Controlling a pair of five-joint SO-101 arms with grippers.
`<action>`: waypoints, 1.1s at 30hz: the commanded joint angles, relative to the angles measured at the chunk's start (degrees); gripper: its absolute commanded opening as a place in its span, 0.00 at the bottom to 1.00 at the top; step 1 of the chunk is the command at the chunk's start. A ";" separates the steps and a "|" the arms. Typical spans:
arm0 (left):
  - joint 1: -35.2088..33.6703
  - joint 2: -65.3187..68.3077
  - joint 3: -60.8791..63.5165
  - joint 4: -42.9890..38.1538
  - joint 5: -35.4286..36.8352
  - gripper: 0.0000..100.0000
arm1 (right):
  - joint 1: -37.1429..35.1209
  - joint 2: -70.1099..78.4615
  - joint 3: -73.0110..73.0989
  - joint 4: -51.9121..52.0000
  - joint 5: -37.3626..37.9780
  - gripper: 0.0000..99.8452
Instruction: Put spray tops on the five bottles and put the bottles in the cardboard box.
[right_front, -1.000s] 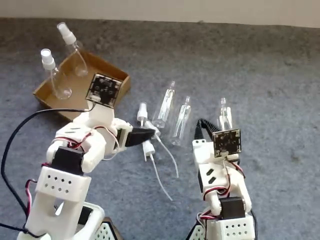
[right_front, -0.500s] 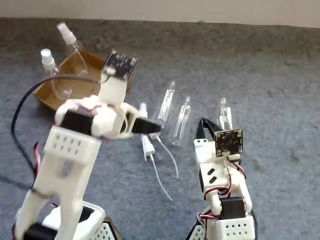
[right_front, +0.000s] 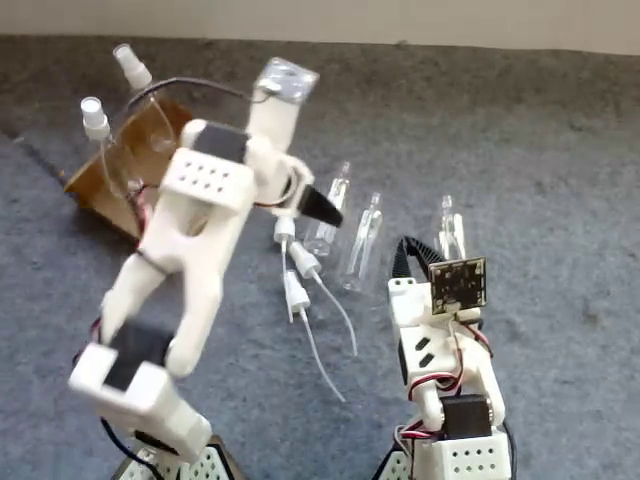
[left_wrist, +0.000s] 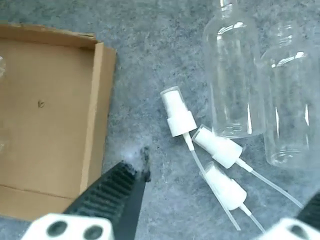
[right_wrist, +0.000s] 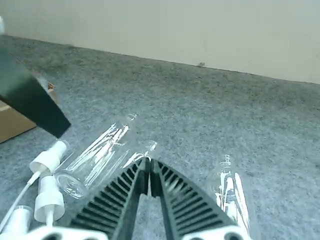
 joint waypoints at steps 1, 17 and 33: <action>4.09 9.01 -15.52 3.69 0.70 0.43 | 0.48 -0.31 5.93 -0.04 -0.26 0.01; 2.07 44.26 -53.58 8.53 0.62 0.43 | 0.48 -0.31 5.93 0.04 -0.18 0.01; -0.84 57.01 -68.26 10.55 0.44 0.21 | 0.40 -0.31 5.93 0.04 -0.18 0.01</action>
